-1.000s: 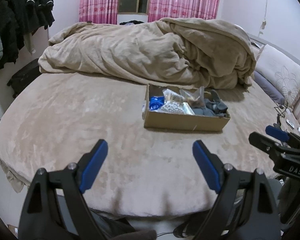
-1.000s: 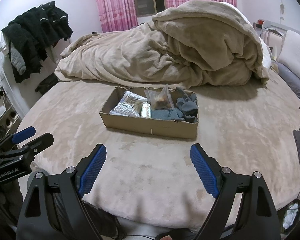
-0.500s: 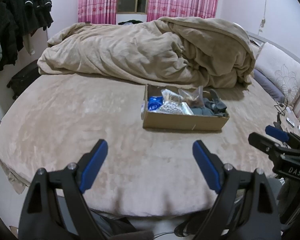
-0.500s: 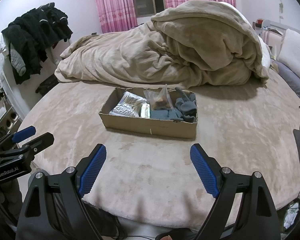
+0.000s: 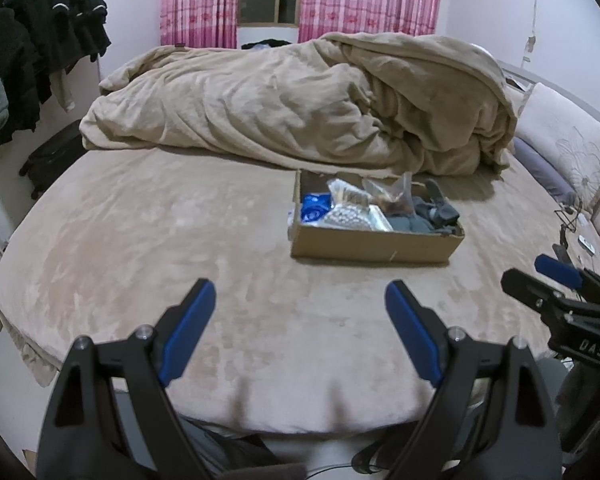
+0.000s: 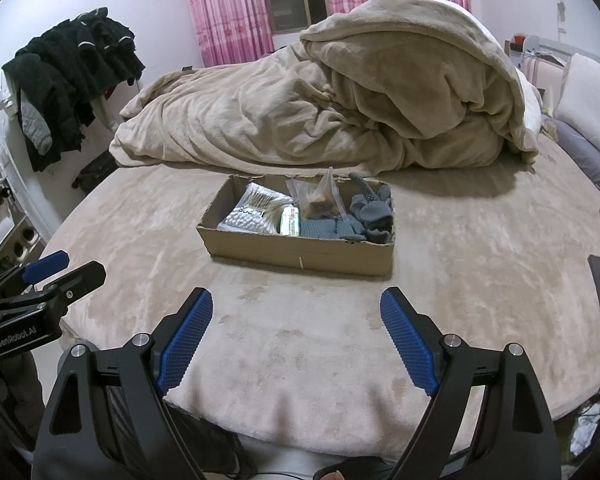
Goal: Organize objects
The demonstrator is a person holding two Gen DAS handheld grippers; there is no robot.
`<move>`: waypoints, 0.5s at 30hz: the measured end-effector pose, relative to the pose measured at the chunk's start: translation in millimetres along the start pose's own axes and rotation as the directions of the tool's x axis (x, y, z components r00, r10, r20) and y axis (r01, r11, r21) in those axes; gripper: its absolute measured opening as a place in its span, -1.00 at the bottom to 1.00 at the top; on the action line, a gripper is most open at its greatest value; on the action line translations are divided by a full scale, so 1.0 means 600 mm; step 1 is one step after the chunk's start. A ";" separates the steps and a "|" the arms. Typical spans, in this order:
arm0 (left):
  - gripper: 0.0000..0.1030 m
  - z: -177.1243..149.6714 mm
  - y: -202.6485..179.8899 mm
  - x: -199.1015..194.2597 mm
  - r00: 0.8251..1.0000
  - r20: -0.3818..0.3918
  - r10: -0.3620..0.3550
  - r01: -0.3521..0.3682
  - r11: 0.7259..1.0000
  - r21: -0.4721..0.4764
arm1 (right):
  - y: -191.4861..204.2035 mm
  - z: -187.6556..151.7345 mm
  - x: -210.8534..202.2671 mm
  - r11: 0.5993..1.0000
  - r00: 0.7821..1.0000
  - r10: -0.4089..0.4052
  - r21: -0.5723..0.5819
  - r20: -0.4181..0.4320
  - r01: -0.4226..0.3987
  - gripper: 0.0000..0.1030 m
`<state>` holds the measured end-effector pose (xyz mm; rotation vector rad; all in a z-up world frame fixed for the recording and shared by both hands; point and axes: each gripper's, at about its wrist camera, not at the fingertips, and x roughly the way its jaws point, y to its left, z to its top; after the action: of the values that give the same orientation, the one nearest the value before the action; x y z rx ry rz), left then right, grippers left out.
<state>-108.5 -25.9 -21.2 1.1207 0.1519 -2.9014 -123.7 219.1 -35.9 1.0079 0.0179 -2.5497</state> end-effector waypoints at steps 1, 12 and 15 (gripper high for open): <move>0.71 0.000 -0.001 0.000 1.000 -0.001 -0.002 0.002 1.000 0.002 | 0.000 0.000 0.000 1.000 1.000 0.000 0.000 -0.001 0.000 0.71; 0.71 0.001 -0.002 0.004 1.000 -0.008 -0.007 0.007 1.000 0.004 | -0.002 0.000 0.002 1.000 1.000 0.001 0.001 0.000 -0.001 0.71; 0.71 0.002 -0.004 0.007 1.000 -0.011 -0.009 0.009 1.000 0.006 | -0.003 -0.001 0.003 1.000 1.000 0.001 0.002 -0.001 -0.001 0.71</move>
<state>-112.7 -23.4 -22.9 1.1397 0.1494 -2.9060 -125.0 220.1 -37.7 1.0094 0.0156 -2.5491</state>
